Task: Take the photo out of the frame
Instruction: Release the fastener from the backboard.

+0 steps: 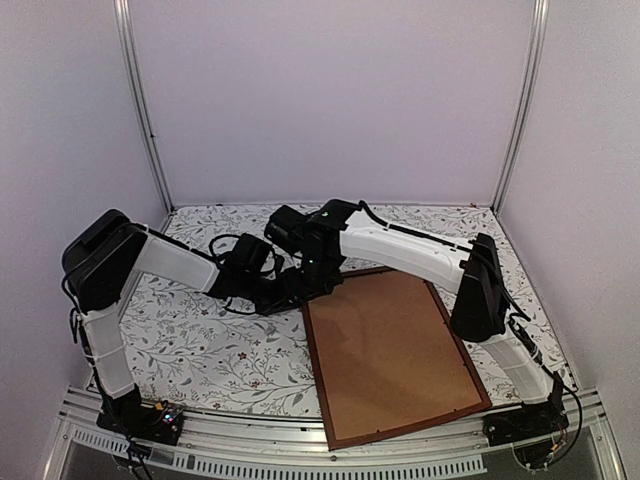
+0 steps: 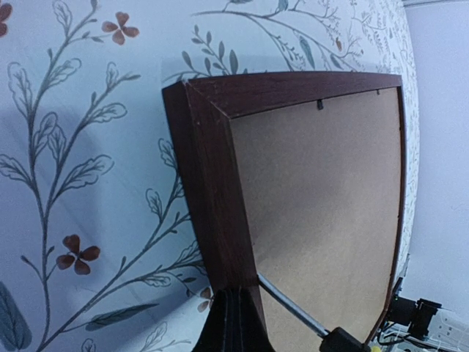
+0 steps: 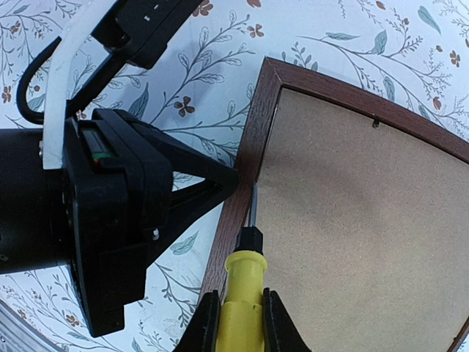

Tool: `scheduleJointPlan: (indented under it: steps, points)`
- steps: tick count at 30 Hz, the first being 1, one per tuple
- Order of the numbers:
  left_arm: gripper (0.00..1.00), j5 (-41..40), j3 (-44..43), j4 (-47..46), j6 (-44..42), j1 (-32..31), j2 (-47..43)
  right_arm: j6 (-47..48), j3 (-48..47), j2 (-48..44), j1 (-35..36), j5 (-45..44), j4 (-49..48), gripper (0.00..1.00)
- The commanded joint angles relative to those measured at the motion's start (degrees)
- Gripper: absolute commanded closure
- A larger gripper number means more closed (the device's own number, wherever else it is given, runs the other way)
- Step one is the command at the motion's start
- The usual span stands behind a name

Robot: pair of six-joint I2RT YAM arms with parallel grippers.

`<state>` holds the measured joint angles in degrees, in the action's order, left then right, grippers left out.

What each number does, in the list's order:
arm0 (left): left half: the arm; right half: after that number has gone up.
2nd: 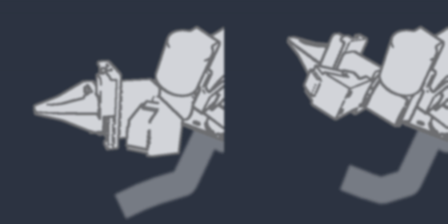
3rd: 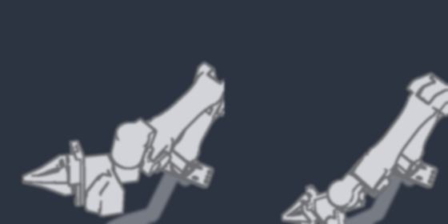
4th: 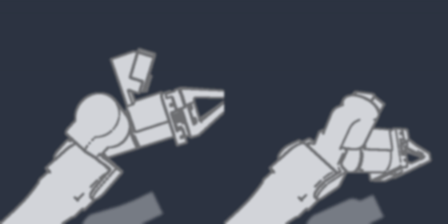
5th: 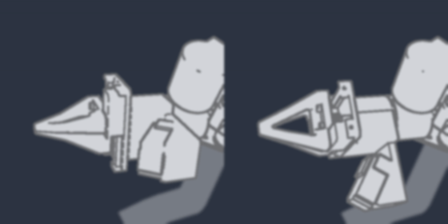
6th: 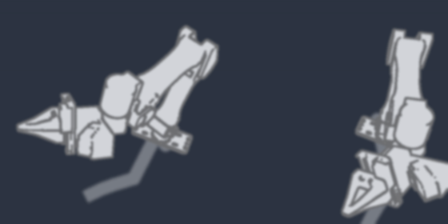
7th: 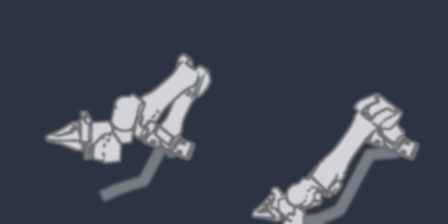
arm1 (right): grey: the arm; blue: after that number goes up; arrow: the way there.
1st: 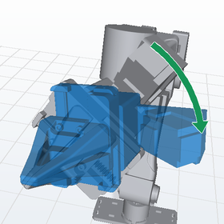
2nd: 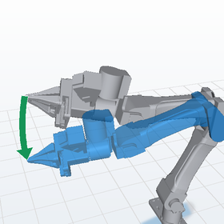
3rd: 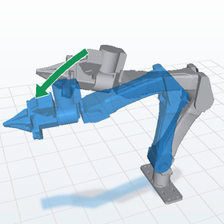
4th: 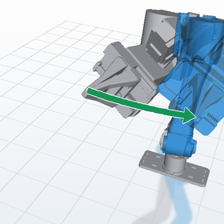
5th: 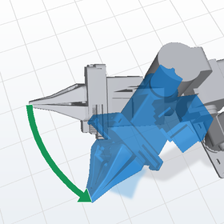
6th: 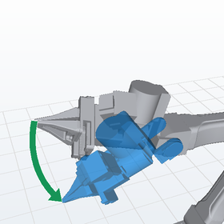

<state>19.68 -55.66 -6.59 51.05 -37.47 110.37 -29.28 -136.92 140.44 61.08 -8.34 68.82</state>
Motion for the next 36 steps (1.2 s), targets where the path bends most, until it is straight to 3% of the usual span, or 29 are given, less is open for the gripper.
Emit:
scheduleJointPlan:
  steps: [1, 14, 26, 36]
  points:
    - [0.99, 2.2, 0.7, -0.3, -1.3, -5.7, 5.2, 3.4, 1.6, 8.5, 8.7, 26.3, -15.7, 1.00]
    - [0.99, 0.7, 0.6, 2.5, -1.5, -5.6, 4.7, 2.0, 2.7, 2.1, 6.6, 19.0, -10.7, 1.00]
    - [0.98, -0.8, 2.0, 4.2, -1.4, -4.8, 2.3, -0.8, 12.7, -13.3, 3.8, 10.7, -11.4, 1.00]
    - [0.97, -1.9, -1.0, 9.6, -3.0, -4.8, 0.1, -2.1, 19.7, -20.6, 2.9, 6.6, -12.8, 1.00]
